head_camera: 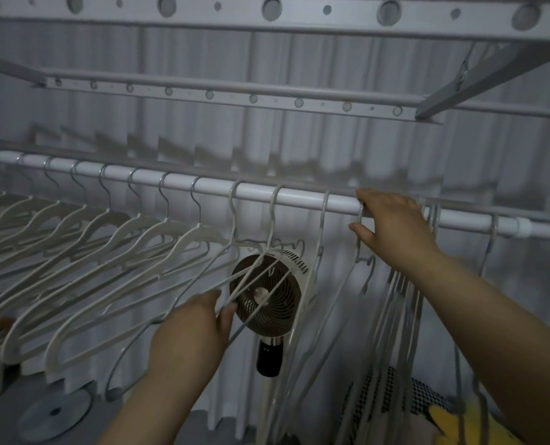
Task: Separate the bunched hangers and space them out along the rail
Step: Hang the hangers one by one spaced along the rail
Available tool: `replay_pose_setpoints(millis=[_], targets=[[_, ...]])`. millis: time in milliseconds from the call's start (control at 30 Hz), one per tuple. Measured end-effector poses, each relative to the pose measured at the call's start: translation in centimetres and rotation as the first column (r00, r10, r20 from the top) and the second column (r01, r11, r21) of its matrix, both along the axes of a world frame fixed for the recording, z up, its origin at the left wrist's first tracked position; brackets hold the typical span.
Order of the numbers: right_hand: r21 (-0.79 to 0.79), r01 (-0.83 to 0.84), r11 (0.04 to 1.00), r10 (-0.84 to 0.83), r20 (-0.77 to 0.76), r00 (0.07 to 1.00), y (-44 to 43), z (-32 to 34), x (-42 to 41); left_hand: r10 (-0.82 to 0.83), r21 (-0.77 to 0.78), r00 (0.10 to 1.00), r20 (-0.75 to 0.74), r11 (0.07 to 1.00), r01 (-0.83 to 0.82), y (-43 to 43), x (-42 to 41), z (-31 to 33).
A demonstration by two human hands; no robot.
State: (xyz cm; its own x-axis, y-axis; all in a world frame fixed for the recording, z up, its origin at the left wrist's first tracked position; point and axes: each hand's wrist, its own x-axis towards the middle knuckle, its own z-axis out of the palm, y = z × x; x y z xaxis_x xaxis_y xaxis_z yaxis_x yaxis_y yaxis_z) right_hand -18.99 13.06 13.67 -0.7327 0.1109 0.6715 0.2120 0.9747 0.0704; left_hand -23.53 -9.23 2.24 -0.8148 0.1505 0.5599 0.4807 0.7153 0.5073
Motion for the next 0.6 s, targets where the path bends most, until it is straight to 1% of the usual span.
replay_pose_setpoints(millis=[67, 100, 133, 200, 267, 300, 367, 400, 433, 533, 600], targets=[[0.001, -0.002, 1.0, 0.002, 0.005, 1.0, 0.1, 0.0, 0.0, -0.017, 0.012, 0.992, -0.125, 1.0, 0.018, -0.1, 0.3, 0.4], [0.0, -0.005, 1.0, 0.005, 0.008, 1.0, 0.1, -0.1, 0.0, -0.054, 0.005, 0.979, -0.194, 0.998, 0.056, -0.1, 0.4, 0.4], [0.0, -0.01, 1.0, 0.01, 0.011, 1.0, 0.1, -0.1, 0.1, -0.104, 0.032, 0.966, -0.237, 0.993, 0.115, 0.0, 0.6, 0.6], [0.005, -0.014, 1.0, 0.014, 0.007, 1.0, 0.2, -0.4, 0.2, -0.259, 0.108, 0.938, -0.228, 0.951, 0.289, 0.3, 1.4, 1.0], [0.011, 0.01, 1.0, -0.01, -0.019, 1.0, 0.2, -0.7, 0.7, -0.358, 0.142, 0.905, -0.23, 0.908, 0.395, 0.9, 2.2, 1.6], [0.013, 0.034, 0.999, -0.034, -0.029, 0.999, 0.3, -0.9, 1.0, -0.404, 0.121, 0.88, -0.248, 0.889, 0.442, 1.3, 2.5, 1.8], [0.017, 0.106, 0.994, -0.106, -0.018, 0.994, 0.6, -1.4, 1.9, -0.472, 0.017, 0.825, -0.31, 0.865, 0.502, 2.4, 3.0, 2.0], [0.019, 0.147, 0.989, -0.147, -0.008, 0.989, 0.8, -1.6, 2.5, -0.502, -0.023, 0.805, -0.317, 0.852, 0.523, 3.1, 3.1, 1.9], [0.016, 0.18, 0.983, -0.18, -0.006, 0.984, 1.0, -1.9, 3.0, -0.533, -0.063, 0.79, -0.303, 0.839, 0.541, 3.6, 3.1, 1.8], [-0.031, 0.232, 0.972, -0.233, -0.043, 0.972, 1.2, -2.7, 4.3, -0.564, -0.158, 0.791, -0.237, 0.826, 0.542, 4.9, 3.5, 1.3], [-0.057, 0.276, 0.96, -0.278, -0.028, 0.96, 1.2, -3.2, 5.1, -0.589, -0.163, 0.782, -0.201, 0.808, 0.567, 5.5, 3.5, 1.1]])
